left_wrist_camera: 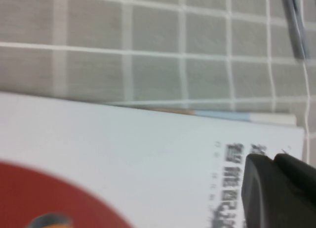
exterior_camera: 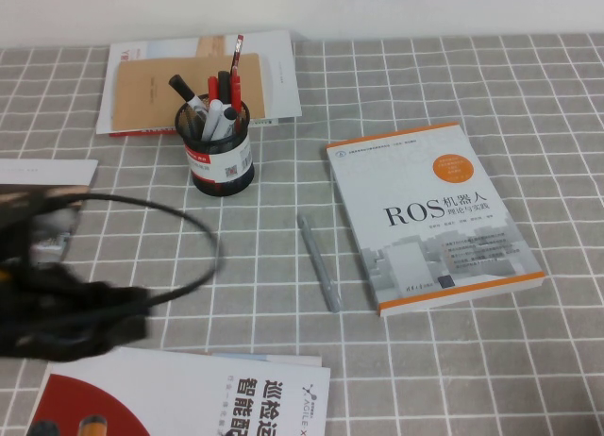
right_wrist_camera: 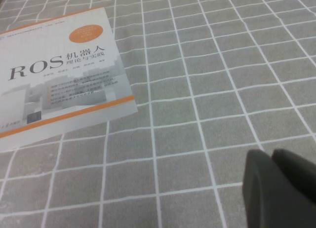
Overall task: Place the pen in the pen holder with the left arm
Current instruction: Pick up the pen on the table
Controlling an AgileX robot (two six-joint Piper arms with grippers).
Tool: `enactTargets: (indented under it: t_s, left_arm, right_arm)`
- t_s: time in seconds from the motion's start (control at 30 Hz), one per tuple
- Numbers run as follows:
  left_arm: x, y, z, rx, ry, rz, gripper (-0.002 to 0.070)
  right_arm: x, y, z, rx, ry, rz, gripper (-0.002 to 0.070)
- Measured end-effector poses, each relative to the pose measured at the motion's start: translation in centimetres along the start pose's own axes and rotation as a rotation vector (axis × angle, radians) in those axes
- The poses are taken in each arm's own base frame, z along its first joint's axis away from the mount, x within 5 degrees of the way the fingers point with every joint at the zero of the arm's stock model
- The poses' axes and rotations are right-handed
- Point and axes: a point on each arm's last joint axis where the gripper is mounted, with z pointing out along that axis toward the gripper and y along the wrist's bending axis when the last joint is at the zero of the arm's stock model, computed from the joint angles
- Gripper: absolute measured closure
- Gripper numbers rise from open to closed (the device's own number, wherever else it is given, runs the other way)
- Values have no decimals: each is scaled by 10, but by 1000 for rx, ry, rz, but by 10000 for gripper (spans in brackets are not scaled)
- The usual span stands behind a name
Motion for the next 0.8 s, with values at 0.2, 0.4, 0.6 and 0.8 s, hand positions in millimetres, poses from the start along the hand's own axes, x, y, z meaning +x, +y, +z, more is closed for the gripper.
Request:
enactTargets:
  t_s: [0.2,0.4,0.6,0.8]
  left_arm:
    - [-18,-40,45,38,155,100,675]
    - [-41,-92,84,25,226,199,675]
    - [-53,-140,122,-27,303,275,675]
    - [-64,-169,148,-70,371,326,675]
  right_arm:
    - [0,0,0,0,0,0,691]
    - [0,0,0,0,0,0,691]
    - [0,0,0,0,0,0,691]
    - [0,0,0,0,0,0,691]
